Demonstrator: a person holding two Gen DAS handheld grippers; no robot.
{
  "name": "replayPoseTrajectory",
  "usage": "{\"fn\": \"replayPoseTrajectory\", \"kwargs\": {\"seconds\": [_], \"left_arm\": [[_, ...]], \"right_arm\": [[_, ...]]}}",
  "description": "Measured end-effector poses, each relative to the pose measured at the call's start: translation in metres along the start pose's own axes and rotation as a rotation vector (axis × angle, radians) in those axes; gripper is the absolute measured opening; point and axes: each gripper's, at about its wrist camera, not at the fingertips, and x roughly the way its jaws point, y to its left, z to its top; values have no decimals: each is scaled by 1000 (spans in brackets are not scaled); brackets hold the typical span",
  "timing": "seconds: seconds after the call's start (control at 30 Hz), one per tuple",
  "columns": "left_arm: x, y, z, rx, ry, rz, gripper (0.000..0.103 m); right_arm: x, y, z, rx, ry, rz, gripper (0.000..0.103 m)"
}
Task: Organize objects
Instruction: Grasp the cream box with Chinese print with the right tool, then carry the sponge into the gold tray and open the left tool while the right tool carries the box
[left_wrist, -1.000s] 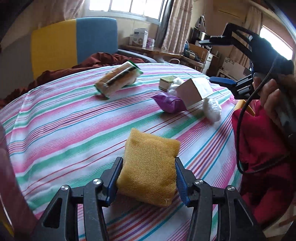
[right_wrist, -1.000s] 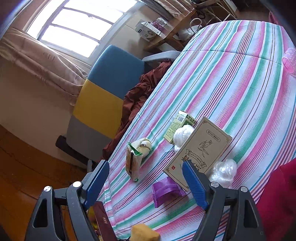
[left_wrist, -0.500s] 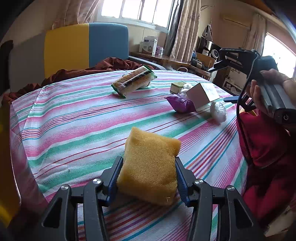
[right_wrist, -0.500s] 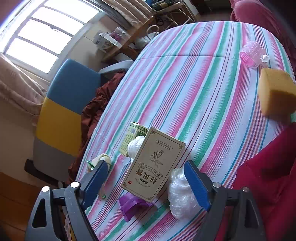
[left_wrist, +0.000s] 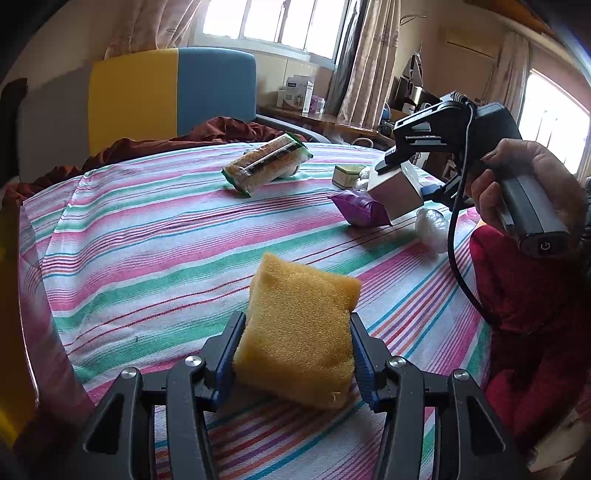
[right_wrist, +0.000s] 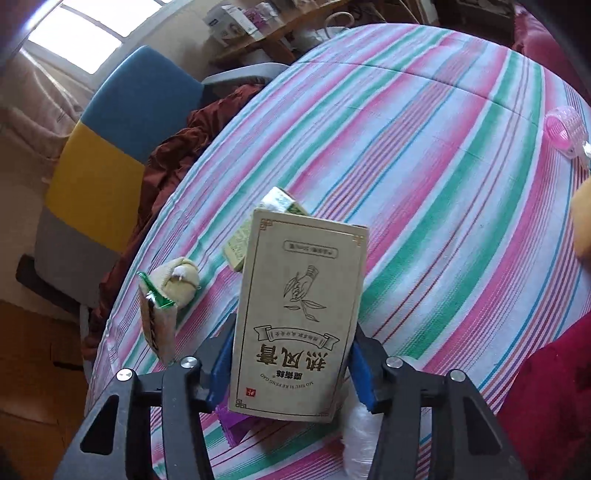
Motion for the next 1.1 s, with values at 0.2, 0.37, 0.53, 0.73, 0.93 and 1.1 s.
{"fn": "replayPoseTrajectory", "kwargs": {"seconds": [0.2, 0.37, 0.53, 0.73, 0.93, 1.1], "left_arm": [[1, -2, 0, 10, 0, 11, 54], [0, -3, 0, 20, 4, 22, 54], [-1, -7, -1, 40, 11, 51, 54], [-2, -12, -4, 82, 18, 95, 54], [-3, -13, -6, 93, 18, 112, 54], [-4, -14, -6, 105, 20, 93, 54]], "right_arm": [[-15, 37, -11, -228, -78, -10, 51], [-4, 73, -27, -421, -36, 64, 51], [1, 97, -46, -564, -12, 73, 51], [0, 98, -46, -578, -30, 46, 51], [-4, 102, -47, -595, -33, 84, 51], [-5, 113, -60, -656, 7, 158, 51]]}}
